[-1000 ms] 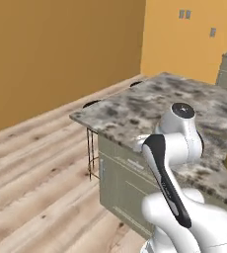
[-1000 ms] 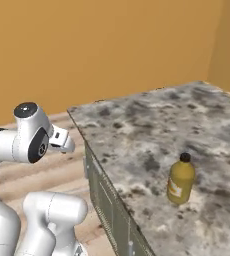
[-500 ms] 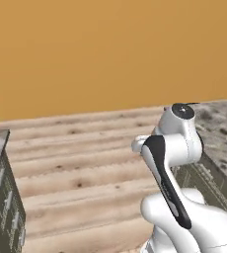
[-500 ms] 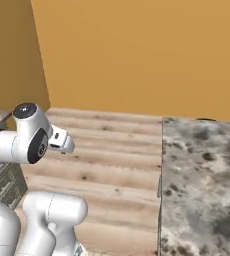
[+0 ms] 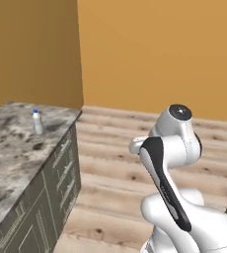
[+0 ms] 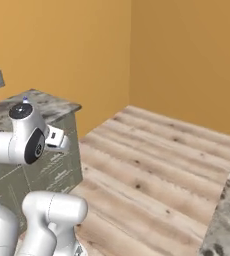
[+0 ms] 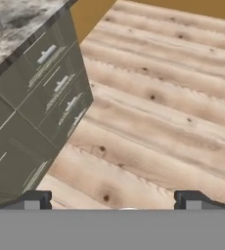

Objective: Place the drinks on the dining counter in a tight cluster.

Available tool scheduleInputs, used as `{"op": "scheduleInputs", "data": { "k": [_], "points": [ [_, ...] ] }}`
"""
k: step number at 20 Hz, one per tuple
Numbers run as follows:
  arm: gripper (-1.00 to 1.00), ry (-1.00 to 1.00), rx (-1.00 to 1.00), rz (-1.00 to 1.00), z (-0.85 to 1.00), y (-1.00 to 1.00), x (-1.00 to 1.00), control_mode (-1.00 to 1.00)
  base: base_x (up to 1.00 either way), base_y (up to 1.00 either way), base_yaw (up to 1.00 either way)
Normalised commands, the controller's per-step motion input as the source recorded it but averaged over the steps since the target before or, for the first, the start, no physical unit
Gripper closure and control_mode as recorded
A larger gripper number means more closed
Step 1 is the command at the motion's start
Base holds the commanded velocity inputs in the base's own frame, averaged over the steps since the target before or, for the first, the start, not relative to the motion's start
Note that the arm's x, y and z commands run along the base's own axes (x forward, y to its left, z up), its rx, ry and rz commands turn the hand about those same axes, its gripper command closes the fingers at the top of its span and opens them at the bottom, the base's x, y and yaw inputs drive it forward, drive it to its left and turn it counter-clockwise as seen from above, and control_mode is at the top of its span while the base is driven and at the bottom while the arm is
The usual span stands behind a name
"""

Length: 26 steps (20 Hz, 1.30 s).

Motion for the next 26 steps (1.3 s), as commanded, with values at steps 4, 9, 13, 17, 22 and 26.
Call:
{"op": "scheduleInputs", "data": {
  "k": [4,9,13,17,22,26],
  "points": [
    [-1.0,0.0,0.0,0.0,0.0,0.0,0.0,1.0,0.83,0.0,0.14],
    [-1.0,0.0,0.0,0.0,0.0,0.0,0.0,1.0,0.89,0.01,0.07],
    [-1.0,0.0,0.0,0.0,0.0,0.0,0.0,1.0,0.73,0.01,0.35],
    [-1.0,0.0,0.0,0.0,0.0,0.0,0.0,1.0,0.6,0.0,0.54],
    [-1.0,0.0,0.0,0.0,0.0,0.0,0.0,1.0,0.49,0.0,0.67],
    [-1.0,0.0,0.0,0.0,0.0,0.0,0.0,1.0,0.37,-0.01,0.75]
  ]
}}
